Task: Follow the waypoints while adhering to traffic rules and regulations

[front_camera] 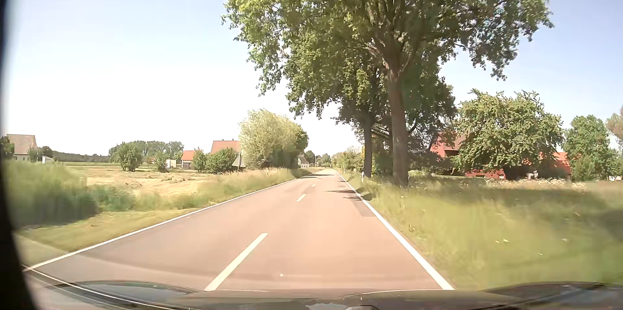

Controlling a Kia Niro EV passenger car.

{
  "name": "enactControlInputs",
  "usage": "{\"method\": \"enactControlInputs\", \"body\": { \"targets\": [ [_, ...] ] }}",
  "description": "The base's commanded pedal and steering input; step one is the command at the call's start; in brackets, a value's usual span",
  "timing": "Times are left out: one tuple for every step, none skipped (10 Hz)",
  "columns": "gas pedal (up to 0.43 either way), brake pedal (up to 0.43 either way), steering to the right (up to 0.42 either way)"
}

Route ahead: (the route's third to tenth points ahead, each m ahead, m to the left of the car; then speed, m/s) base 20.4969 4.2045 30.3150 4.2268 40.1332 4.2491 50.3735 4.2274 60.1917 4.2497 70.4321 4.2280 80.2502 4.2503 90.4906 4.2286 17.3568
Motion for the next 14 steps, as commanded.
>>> {"method": "enactControlInputs", "body": {
  "targets": [
    [0.197, 0.000, 0.000],
    [0.197, 0.000, 0.000],
    [0.209, 0.000, 0.000],
    [0.209, 0.000, 0.000],
    [0.209, 0.000, 0.000],
    [0.220, 0.000, 0.000],
    [0.220, 0.000, 0.000],
    [0.220, 0.000, 0.000],
    [0.220, 0.000, 0.000],
    [0.220, 0.000, 0.000],
    [0.220, 0.000, 0.000],
    [0.220, 0.000, 0.000],
    [0.220, 0.000, 0.000],
    [0.220, 0.000, 0.001]
  ]
}}
